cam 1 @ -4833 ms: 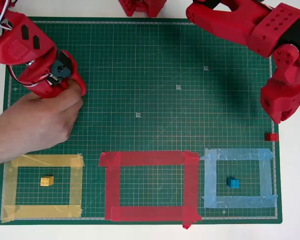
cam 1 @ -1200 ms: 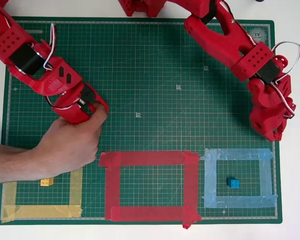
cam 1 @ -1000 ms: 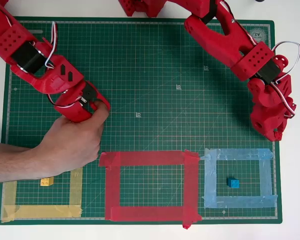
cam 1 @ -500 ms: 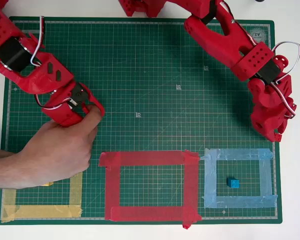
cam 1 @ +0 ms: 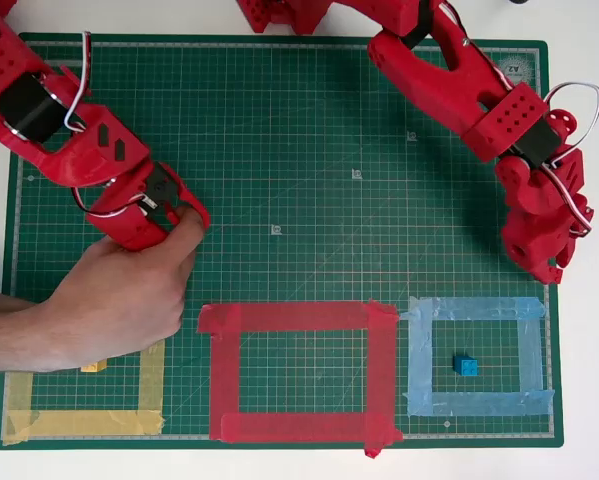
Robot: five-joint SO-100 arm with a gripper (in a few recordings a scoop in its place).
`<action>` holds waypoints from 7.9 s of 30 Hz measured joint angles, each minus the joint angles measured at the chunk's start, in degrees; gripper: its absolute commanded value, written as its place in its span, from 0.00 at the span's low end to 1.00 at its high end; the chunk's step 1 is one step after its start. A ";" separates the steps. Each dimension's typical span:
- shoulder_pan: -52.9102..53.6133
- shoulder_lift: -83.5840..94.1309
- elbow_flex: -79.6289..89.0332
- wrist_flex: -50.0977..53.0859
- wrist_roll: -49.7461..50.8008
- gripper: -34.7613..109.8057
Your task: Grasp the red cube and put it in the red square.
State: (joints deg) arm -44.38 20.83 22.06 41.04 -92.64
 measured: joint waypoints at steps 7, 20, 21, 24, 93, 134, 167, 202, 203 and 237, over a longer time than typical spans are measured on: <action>0.00 0.00 1.14 0.00 0.00 0.33; 0.00 0.00 1.05 0.00 0.00 0.33; 0.00 -0.09 0.70 0.00 0.00 0.33; 0.00 -0.79 -1.32 0.00 0.09 0.33; 23.99 45.18 56.51 -6.42 0.79 0.25; 39.02 25.05 67.32 -52.56 -4.66 0.25; 41.48 19.78 60.12 -53.09 -6.33 0.30; 42.19 19.51 60.21 -53.17 -6.59 0.34; 42.28 19.51 60.47 -53.35 -6.59 0.34; 36.12 97.21 139.22 -43.77 -2.02 0.25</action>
State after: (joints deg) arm -8.26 118.04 161.28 -2.72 -94.66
